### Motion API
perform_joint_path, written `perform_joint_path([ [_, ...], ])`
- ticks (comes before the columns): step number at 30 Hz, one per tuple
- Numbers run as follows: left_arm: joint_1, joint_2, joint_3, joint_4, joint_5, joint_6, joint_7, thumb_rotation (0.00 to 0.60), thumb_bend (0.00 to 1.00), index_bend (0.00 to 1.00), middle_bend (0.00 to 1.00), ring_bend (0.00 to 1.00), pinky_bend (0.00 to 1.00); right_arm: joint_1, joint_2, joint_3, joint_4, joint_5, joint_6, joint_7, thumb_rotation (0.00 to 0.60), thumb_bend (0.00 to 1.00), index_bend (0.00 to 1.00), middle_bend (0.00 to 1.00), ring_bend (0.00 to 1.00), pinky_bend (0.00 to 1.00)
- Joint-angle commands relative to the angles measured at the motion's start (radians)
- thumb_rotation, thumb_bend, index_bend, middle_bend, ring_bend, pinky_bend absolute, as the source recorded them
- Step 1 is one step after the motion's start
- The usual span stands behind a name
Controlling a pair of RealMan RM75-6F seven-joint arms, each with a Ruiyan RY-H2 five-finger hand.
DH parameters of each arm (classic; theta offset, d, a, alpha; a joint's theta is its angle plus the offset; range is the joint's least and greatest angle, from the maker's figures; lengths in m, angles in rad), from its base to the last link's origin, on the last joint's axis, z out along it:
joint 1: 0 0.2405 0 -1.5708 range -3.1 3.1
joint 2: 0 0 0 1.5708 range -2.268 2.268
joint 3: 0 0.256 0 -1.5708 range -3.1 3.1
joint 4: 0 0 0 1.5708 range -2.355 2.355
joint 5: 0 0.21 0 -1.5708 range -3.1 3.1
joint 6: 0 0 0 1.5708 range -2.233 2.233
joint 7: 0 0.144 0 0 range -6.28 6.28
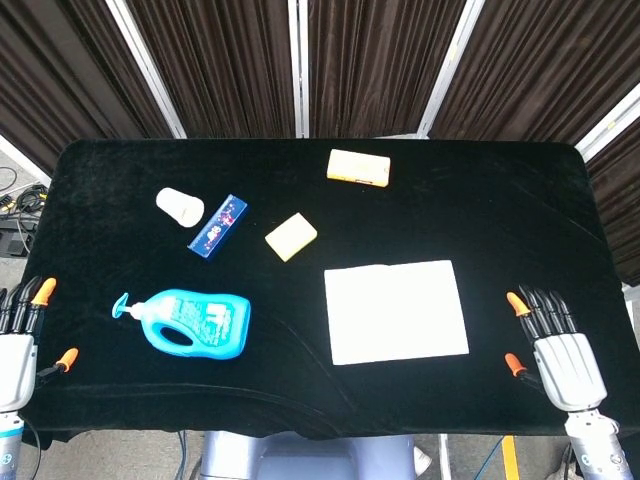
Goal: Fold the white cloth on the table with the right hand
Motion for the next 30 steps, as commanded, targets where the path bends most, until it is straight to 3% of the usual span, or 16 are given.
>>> perform_joint_path([
  [1, 0.001, -0.002, -0.001, 0.002, -0.002, 0.001, 0.004, 0.600, 0.15, 0.00, 0.00, 0.00, 0.00, 0.011, -0.003, 0.002, 0.005, 0.001, -0.012, 0.020, 0.600, 0.15, 0.00, 0.00, 0.00, 0.00],
  [12, -0.007, -0.009, -0.014, 0.002, -0.028, -0.016, 0.017, 0.600, 0.15, 0.00, 0.00, 0.00, 0.00, 0.118, -0.043, -0.005, -0.042, -0.025, -0.147, 0.222, 0.600, 0.15, 0.00, 0.00, 0.00, 0.00],
  [20, -0.008, -0.006, -0.019, 0.009, -0.045, -0.025, 0.006, 0.600, 0.15, 0.00, 0.00, 0.00, 0.00, 0.199, -0.110, -0.046, -0.088, -0.025, -0.307, 0.230, 0.600, 0.09, 0.00, 0.00, 0.00, 0.00],
  [30, -0.008, -0.008, -0.023, 0.011, -0.049, -0.019, 0.001, 0.600, 0.16, 0.00, 0.00, 0.00, 0.00, 0.222, -0.224, -0.035, -0.078, 0.056, -0.367, 0.172, 0.600, 0.08, 0.00, 0.00, 0.00, 0.00],
])
